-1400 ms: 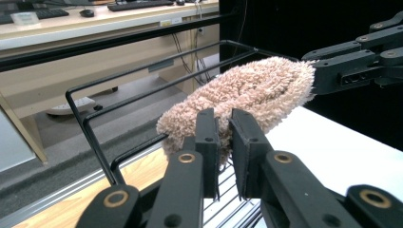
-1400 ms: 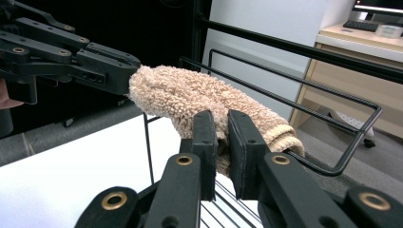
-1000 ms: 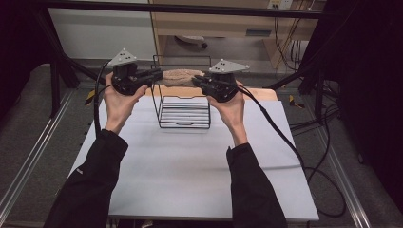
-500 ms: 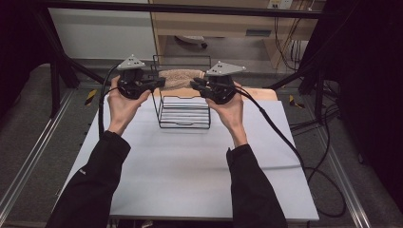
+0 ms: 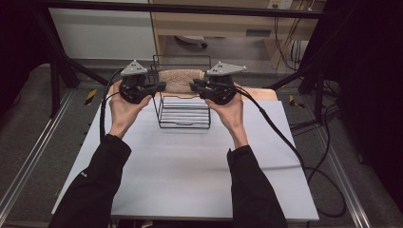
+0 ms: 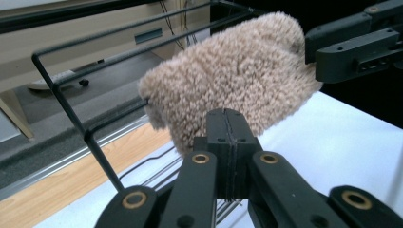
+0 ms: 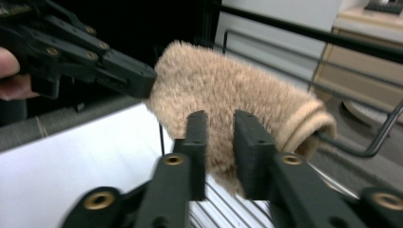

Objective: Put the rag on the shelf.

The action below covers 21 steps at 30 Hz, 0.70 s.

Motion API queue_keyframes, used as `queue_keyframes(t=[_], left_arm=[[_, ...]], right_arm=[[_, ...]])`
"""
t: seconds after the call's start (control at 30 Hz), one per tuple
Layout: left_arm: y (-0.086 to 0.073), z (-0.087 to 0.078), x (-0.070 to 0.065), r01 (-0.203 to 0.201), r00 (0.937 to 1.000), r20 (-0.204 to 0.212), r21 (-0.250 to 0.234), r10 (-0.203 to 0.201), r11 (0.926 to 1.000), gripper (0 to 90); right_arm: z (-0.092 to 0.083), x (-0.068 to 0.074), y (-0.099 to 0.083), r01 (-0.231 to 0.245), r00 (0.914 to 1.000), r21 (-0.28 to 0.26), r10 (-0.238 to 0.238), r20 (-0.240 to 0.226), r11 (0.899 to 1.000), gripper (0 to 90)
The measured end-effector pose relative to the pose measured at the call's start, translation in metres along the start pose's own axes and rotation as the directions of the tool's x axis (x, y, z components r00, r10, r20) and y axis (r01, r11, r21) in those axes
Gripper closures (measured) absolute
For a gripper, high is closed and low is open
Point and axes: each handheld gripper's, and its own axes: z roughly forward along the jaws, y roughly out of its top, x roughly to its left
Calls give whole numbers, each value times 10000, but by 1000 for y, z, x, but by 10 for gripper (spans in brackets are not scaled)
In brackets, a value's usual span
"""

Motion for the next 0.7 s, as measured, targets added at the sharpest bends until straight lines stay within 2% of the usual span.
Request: queue_keyframes(t=[0.1,0.23,0.47,0.7], left_arm=[[-4,2,0,-21,10000,-46,58,21,10000,896],[-7,5,1,-24,10000,-95,94,24,10000,897],[-9,11,5,130,9999,-72,-2,-130,9999,896],[-12,0,5,214,9997,101,21,-215,9998,861]], right_arm=[[3,-1,-5,-174,9998,252,173,34,9995,876],[5,-6,-13,-473,9987,545,463,208,9974,900],[10,-11,-20,-562,9978,451,545,374,9974,895],[-1,-8,-22,-602,9981,266,598,167,9978,819]])
